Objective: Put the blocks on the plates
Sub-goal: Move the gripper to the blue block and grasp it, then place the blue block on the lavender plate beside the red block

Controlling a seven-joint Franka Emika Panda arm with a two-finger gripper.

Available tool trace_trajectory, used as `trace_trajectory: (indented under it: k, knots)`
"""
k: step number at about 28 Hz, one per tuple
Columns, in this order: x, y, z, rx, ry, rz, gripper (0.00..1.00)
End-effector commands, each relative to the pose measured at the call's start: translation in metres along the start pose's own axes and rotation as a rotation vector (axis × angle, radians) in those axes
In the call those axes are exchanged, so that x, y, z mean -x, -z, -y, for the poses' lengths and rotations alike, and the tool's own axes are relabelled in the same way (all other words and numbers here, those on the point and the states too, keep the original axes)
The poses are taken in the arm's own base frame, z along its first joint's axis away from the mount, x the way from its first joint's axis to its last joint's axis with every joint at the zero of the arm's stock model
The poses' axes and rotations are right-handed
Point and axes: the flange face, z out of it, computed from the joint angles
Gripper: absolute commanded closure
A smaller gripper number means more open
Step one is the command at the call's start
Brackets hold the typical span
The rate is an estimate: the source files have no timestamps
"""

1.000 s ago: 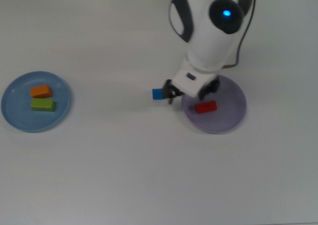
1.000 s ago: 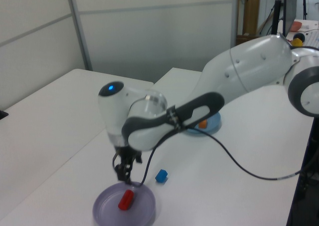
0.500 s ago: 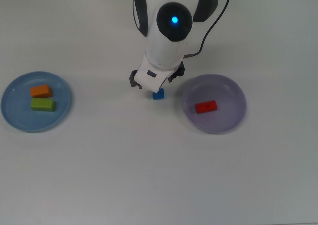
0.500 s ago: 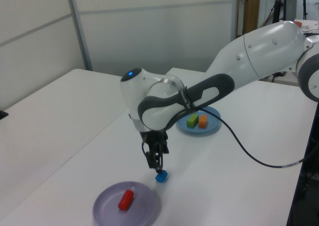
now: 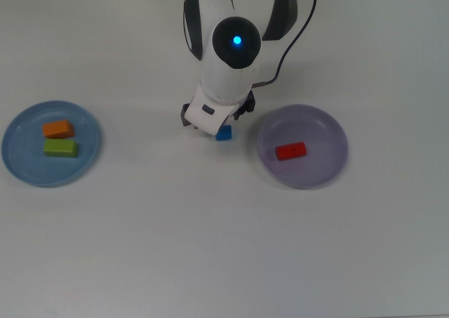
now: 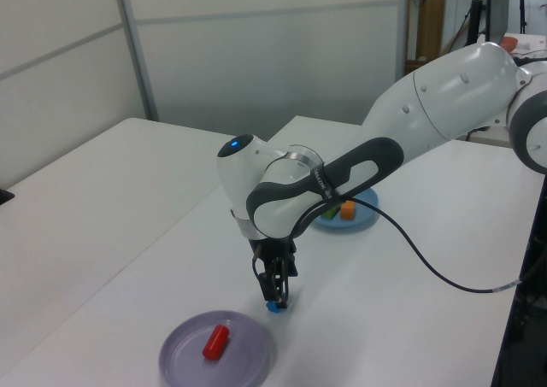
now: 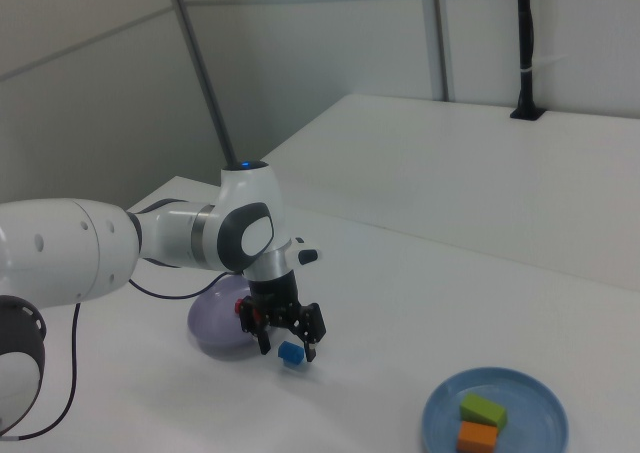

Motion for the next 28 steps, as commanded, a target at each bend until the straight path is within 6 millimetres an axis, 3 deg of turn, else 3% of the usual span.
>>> trace_trajectory:
  k: [1, 3, 8, 9, 10, 15, 20, 25, 28]
  knots:
    - [0.001, -0.009, 0.002, -0.018, 0.001, -0.029, 0.08]
    - [0.0, -0.013, 0.003, -0.019, 0.003, -0.043, 0.1]
    - [-0.004, -0.018, 0.003, -0.021, 0.003, -0.063, 0.35]
    - [-0.004, -0.018, 0.003, -0.021, 0.003, -0.063, 0.42]
    - [-0.005, -0.018, 0.003, -0.021, 0.003, -0.067, 0.59]
    - [-0.005, -0.016, 0.005, -0.021, 0.006, -0.07, 1.0]
    - [-0.004, -0.005, 0.001, -0.016, 0.006, -0.084, 1.0]
    - [0.001, 0.022, 0.001, -0.006, 0.003, -0.119, 1.0]
    - [0.003, 0.043, 0.01, -0.011, 0.007, -0.154, 1.0]
